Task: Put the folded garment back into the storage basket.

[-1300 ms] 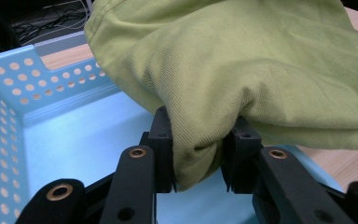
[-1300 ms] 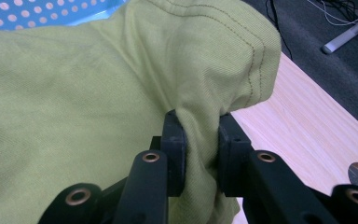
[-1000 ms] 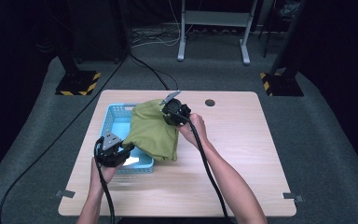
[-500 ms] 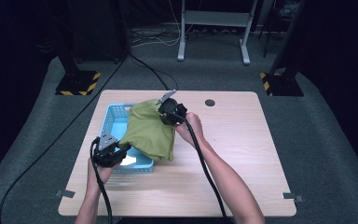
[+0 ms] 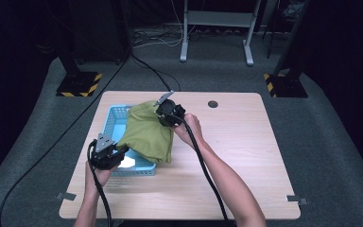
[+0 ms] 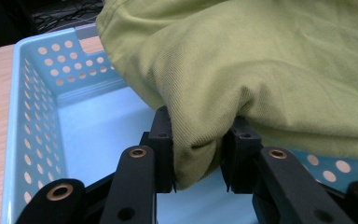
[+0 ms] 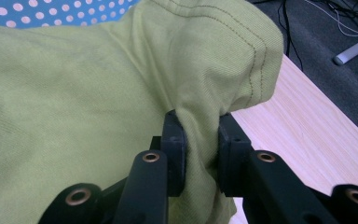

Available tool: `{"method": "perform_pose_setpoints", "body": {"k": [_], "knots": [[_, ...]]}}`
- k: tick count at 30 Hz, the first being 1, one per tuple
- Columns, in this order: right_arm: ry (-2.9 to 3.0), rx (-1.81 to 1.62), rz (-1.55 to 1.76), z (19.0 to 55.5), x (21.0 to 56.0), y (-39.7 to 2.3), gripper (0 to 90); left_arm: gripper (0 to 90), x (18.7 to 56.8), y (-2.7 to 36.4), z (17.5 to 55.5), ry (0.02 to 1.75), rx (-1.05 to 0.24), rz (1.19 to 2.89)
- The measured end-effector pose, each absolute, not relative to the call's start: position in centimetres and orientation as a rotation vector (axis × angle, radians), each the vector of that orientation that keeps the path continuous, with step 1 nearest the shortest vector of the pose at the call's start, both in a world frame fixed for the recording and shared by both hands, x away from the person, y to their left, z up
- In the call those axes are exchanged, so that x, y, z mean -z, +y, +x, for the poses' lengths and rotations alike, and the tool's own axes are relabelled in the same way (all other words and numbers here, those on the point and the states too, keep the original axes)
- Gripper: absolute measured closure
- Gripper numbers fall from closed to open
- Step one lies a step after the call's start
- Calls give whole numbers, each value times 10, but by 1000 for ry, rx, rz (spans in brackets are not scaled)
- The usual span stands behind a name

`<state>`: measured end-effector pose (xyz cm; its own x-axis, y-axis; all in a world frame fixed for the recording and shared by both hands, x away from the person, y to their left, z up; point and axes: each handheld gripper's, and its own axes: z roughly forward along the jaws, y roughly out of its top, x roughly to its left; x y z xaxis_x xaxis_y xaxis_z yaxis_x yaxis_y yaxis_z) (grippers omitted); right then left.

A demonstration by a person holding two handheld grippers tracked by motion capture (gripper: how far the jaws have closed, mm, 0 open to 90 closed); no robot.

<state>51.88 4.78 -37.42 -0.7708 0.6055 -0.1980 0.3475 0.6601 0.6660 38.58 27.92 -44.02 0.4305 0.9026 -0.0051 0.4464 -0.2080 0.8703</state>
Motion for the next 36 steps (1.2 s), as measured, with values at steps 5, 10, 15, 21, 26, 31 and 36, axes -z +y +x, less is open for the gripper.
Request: {"method": "perform_pose_setpoints", "body": {"k": [5,10,15,21,26,31,36], "knots": [[2477,-875,741,519,374,52,760,688,441,283,386,1167,-670,1815],[2483,-875,741,521,376,56,760,689,442,285,385,1176,-674,1812],[2489,-871,734,522,377,59,760,689,443,288,386,1186,-674,1809],[2495,-872,725,523,379,63,760,689,444,291,385,1198,-680,1805],[2501,-874,724,523,380,66,759,689,445,294,386,1208,-680,1798],[2505,-872,719,524,381,69,759,689,445,297,385,1216,-684,1794],[2507,-877,719,525,381,73,759,689,445,299,385,1225,-692,1786]]}}
